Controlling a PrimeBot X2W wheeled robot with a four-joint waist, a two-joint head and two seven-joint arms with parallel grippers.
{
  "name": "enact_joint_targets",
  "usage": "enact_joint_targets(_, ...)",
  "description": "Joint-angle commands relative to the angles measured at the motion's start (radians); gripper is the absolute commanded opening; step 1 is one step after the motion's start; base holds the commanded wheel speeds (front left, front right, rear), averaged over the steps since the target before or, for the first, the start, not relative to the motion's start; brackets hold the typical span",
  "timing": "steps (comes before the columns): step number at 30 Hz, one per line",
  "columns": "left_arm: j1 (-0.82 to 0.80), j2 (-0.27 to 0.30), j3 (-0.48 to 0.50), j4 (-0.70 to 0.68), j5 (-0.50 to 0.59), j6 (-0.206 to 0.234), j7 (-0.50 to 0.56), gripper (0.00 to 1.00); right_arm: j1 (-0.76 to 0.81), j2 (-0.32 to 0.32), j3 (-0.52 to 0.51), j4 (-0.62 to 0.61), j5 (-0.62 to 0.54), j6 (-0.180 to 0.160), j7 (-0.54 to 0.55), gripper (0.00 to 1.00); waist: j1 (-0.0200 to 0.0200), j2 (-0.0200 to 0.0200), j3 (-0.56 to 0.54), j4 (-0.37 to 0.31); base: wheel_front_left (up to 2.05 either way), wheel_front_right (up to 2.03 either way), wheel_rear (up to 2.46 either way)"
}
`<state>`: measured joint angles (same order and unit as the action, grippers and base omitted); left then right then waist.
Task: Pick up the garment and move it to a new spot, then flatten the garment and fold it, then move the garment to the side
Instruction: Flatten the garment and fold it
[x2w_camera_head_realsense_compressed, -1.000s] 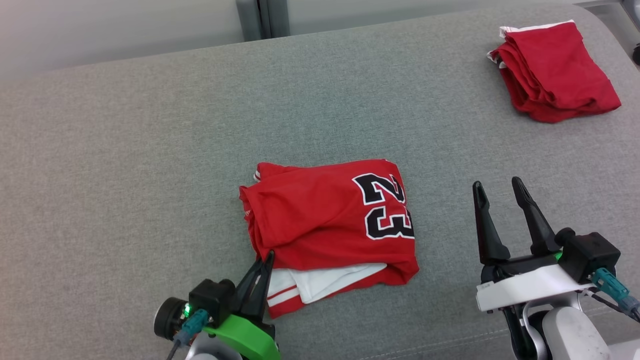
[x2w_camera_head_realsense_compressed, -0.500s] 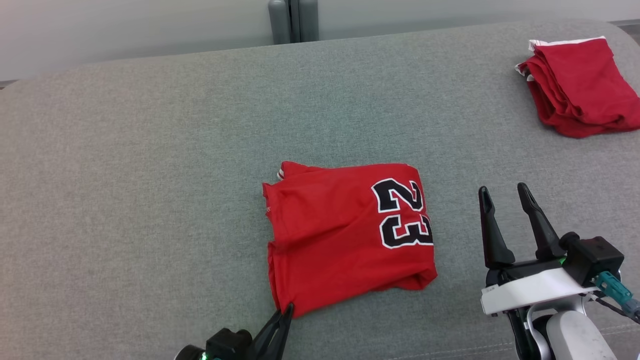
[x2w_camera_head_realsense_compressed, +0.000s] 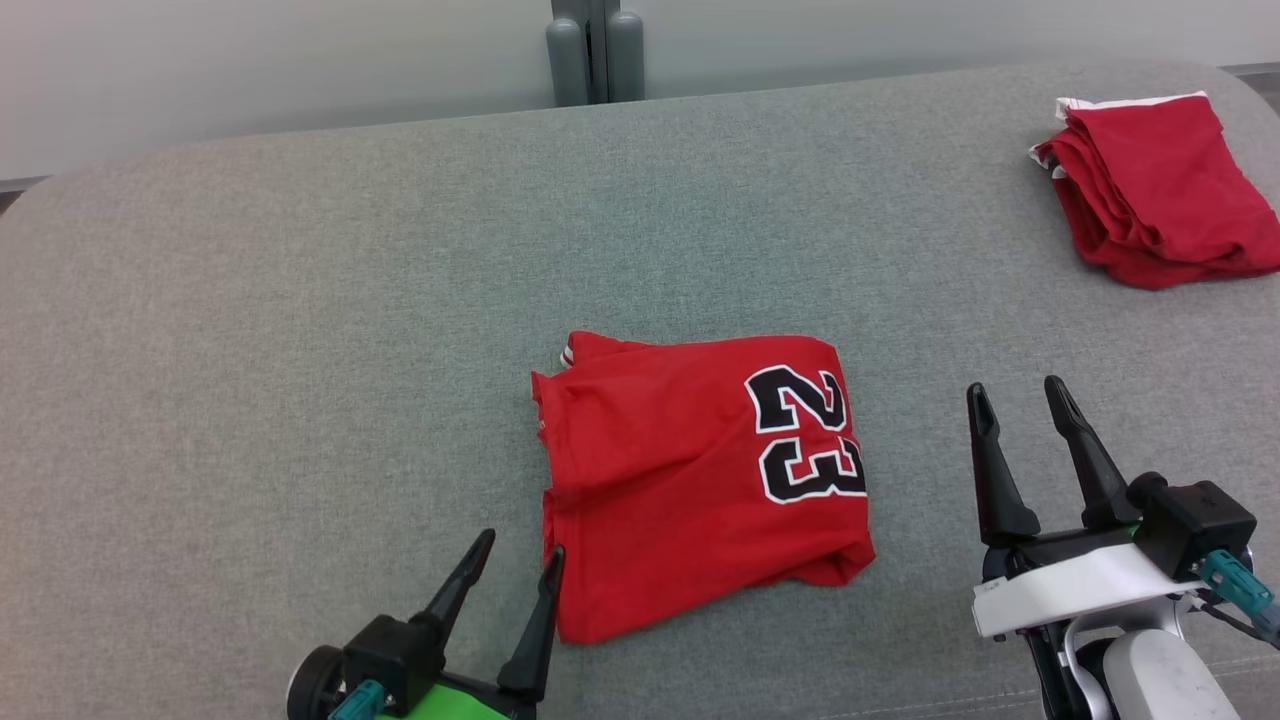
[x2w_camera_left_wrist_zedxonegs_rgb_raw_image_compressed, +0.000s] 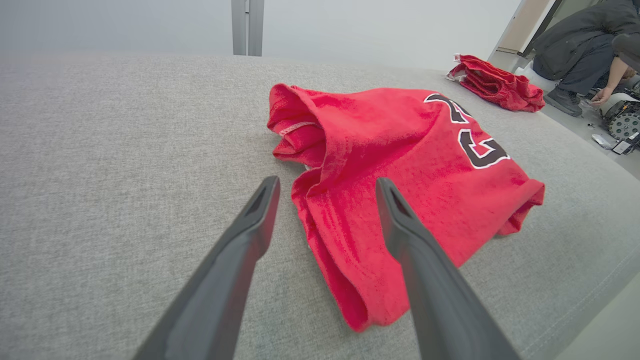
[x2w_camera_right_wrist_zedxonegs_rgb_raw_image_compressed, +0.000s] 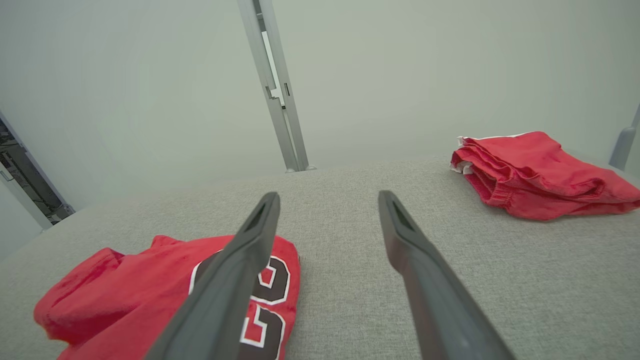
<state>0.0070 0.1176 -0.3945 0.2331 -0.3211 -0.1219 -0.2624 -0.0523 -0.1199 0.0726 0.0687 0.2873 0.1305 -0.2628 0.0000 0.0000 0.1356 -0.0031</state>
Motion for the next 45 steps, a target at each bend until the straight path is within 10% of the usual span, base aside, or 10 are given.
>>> enact_joint_targets(1,-0.014,0.008,0.015,-0.011,0.008,0.003,-0.003,1.00,0.009,-0.002,-0.002,-0.001,0.001,0.000,-0.002,1.00,0.0000,0.0000,-0.003,-0.001,0.00,0.00,0.00)
enact_joint_targets(35,-0.493,0.052,-0.109,0.495,-0.137,-0.010,-0.001,1.00,-0.048,0.024,0.021,0.029,0.004,0.000,-0.002,1.00,0.0000,0.0000,0.069,-0.121,0.00,0.00,0.00)
enact_joint_targets(36,-0.499,0.050,-0.117,0.502,-0.151,-0.010,-0.001,0.80,-0.050,0.024,0.021,0.029,0.004,0.000,-0.002,1.00,0.0000,0.0000,0.071,-0.123,0.00,0.00,0.00)
enact_joint_targets(38,-0.518,0.052,-0.134,0.511,-0.167,-0.010,-0.002,0.00,-0.052,0.025,0.021,0.026,0.004,0.000,-0.002,1.00,0.0000,0.0000,0.074,-0.127,0.00,0.00,0.00)
enact_joint_targets(45,-0.591,0.071,-0.175,0.526,-0.216,-0.011,-0.003,0.00,-0.063,0.025,0.015,0.015,0.001,0.000,-0.002,1.00,0.0000,0.0000,0.092,-0.140,0.00,0.00,0.00)
